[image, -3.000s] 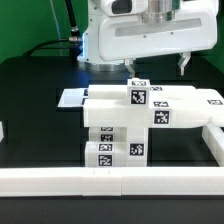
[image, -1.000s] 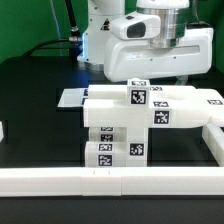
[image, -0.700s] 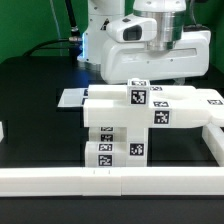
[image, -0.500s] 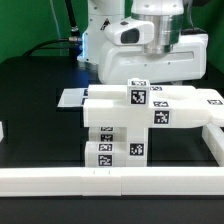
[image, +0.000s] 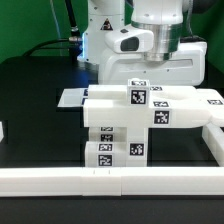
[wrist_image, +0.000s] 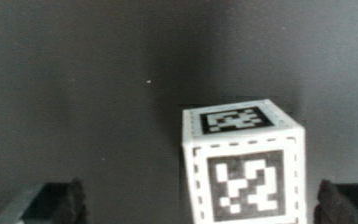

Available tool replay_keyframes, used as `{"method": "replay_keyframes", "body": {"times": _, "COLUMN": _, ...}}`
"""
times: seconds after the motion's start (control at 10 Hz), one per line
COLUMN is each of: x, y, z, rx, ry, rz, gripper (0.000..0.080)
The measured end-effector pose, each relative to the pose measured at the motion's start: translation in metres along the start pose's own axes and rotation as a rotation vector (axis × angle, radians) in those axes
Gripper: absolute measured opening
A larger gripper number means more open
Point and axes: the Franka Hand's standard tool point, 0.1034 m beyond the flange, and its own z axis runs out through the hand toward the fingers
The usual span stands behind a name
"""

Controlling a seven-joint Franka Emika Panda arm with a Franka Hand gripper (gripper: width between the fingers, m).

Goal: Assemble chair

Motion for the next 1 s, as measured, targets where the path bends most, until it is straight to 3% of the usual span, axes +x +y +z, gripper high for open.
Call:
{"method": "replay_keyframes", "body": {"times": 0.7, "x": -0.0058, "y": 0.0008, "z": 0.0088, "rx": -0.003, "ry": -0.019, "rz": 0.002, "gripper": 0.0648}}
{"method": "replay_keyframes", "body": {"times": 0.9, "x": -0.0060, "y": 0.0013, "z": 0.0089, "rx": -0.004, "ry": -0.019, "rz": 0.003, "gripper": 0.0380}}
{"method": "replay_keyframes", "body": {"times": 1.0, "x": -0.0059, "y": 0.0013, "z": 0.0089, "rx": -0.004, "ry": -0.019, "rz": 0.003, "gripper": 0.0380}}
